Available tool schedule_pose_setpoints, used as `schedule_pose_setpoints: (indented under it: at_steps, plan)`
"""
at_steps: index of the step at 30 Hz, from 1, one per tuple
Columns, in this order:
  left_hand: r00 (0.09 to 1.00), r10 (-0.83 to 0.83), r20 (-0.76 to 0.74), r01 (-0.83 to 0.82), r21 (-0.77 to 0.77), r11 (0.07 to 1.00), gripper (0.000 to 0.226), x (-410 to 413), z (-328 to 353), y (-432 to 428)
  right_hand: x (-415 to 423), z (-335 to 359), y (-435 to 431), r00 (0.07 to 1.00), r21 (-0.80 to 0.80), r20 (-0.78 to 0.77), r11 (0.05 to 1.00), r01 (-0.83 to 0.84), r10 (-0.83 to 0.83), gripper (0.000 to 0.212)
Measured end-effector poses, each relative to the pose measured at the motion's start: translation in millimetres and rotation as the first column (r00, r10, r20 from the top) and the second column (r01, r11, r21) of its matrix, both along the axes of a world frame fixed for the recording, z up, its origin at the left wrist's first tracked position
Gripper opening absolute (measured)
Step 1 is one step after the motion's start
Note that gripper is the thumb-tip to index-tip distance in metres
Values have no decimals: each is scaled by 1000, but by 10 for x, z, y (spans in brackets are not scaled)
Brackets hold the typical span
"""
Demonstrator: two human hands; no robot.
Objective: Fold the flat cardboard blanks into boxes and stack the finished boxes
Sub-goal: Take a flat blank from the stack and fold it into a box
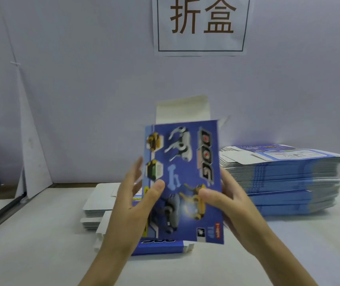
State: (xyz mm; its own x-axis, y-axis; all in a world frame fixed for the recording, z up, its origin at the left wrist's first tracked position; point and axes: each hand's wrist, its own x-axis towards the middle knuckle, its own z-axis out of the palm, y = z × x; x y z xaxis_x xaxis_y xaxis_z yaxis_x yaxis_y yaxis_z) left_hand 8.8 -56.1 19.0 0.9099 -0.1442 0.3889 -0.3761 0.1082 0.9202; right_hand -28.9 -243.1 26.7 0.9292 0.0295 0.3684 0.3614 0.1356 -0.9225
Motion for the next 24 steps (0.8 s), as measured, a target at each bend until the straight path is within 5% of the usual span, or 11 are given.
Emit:
schedule_pose_setpoints:
  at_steps: [5,11,24]
  plan:
    - [985,-127,-116,132,38,990,70,-14,-73,-70,-19,-4,-3,999,-15,-25,999,-29,29,74]
    - [999,-34,-9,33,-72,997,26,-13,-64,-60,35,-53,0,997,-42,-71,999,10,-13,67]
    - [999,-39,7,39,-13,999,57,14,-69,-54,11,-56,-1,997,-88,-83,996,2,-9,61]
